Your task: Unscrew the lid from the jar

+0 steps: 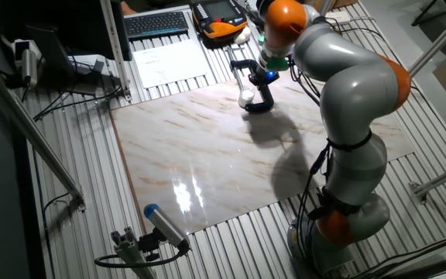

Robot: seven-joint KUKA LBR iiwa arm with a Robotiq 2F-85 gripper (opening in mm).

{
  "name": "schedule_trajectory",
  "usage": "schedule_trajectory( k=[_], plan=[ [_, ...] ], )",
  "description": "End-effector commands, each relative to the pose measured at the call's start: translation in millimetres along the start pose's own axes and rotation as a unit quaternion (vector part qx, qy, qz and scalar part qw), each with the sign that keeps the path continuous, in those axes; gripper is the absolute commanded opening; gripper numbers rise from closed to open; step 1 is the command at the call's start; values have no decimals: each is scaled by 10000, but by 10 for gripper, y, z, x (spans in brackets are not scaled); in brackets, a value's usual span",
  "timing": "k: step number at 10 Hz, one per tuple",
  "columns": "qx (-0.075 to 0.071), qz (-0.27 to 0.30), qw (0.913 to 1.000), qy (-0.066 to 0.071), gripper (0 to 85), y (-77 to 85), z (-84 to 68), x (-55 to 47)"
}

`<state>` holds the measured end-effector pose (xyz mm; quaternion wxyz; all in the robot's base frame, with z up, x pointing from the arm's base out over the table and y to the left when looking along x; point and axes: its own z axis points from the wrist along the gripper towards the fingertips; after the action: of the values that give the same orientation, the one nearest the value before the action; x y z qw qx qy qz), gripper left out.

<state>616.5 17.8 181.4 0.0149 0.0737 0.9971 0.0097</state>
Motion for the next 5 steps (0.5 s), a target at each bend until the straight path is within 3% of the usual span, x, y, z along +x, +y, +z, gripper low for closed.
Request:
schedule_trajectory(
  k=[1,5],
  plan=[
    [-48,-52,10000,-12,0,11,-24,7],
    [-27,-277,9995,-133,0,64,-108,22]
  ],
)
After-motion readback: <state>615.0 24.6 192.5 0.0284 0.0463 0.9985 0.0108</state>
